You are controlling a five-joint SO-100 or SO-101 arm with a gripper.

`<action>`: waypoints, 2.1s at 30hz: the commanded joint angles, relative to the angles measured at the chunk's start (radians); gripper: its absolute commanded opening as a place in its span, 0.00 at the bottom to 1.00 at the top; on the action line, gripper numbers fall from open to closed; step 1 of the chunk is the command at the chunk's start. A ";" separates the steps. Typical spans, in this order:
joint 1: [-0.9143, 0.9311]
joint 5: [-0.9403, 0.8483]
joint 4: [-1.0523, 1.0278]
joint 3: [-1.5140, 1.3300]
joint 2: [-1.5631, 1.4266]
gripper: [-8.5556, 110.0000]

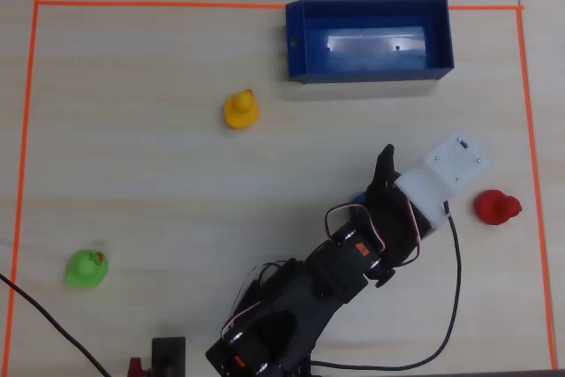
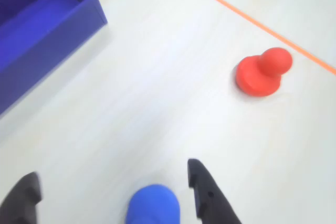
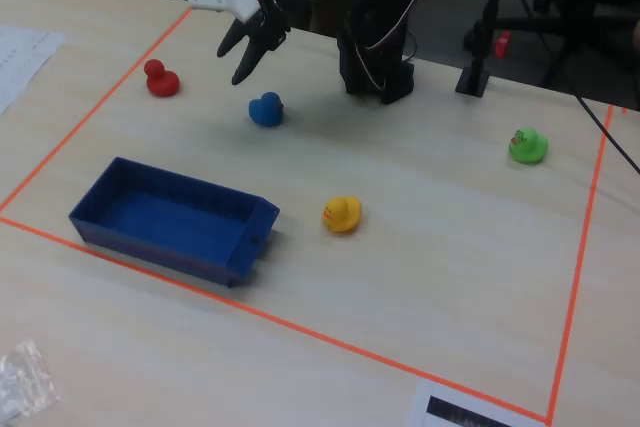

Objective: Grasp blue duck and put it into box.

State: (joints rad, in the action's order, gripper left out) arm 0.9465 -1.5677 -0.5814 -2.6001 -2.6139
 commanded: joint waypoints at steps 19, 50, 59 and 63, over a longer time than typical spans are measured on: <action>0.031 -0.137 0.468 -0.502 -0.054 0.41; 0.041 -0.262 0.100 -0.508 -0.173 0.34; 0.026 -0.219 0.040 -0.463 -0.163 0.08; 0.011 -0.149 -0.106 -0.327 -0.141 0.08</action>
State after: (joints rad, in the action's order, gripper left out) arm 0.9695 -1.7702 -0.5844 -3.0465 -2.7719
